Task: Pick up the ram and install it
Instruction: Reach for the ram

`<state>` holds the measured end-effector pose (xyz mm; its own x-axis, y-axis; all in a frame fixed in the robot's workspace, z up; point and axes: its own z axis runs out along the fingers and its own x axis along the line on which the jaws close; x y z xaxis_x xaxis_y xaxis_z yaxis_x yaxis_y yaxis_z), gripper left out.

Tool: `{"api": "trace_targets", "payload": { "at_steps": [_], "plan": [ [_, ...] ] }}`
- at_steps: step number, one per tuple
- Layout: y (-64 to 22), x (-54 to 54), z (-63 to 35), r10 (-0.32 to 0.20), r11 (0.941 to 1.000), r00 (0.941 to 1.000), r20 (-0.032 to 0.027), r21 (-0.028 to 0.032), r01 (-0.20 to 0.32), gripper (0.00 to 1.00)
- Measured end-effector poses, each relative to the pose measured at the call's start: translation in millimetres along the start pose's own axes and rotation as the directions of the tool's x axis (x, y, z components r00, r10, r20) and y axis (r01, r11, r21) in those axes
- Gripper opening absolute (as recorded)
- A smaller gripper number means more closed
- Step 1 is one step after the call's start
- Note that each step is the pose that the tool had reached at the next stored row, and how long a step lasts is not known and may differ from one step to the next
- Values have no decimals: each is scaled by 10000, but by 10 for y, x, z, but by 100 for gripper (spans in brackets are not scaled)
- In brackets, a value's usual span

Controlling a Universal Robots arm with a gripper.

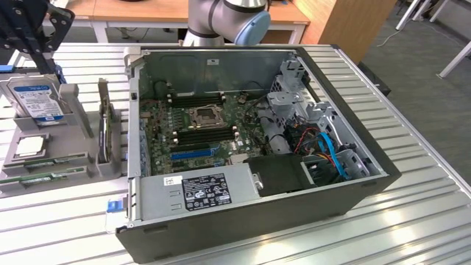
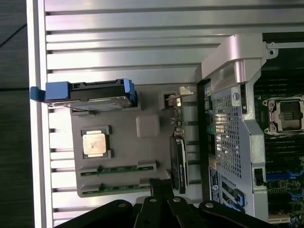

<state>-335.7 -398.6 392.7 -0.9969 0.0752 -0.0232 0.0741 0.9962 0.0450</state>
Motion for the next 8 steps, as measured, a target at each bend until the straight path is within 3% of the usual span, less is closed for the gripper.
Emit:
{"api": "trace_targets", "payload": {
  "at_steps": [8],
  "plan": [
    [-10, 140, -3, 0, 10000, 10000, 1, -1, 0, 10]
  ]
}}
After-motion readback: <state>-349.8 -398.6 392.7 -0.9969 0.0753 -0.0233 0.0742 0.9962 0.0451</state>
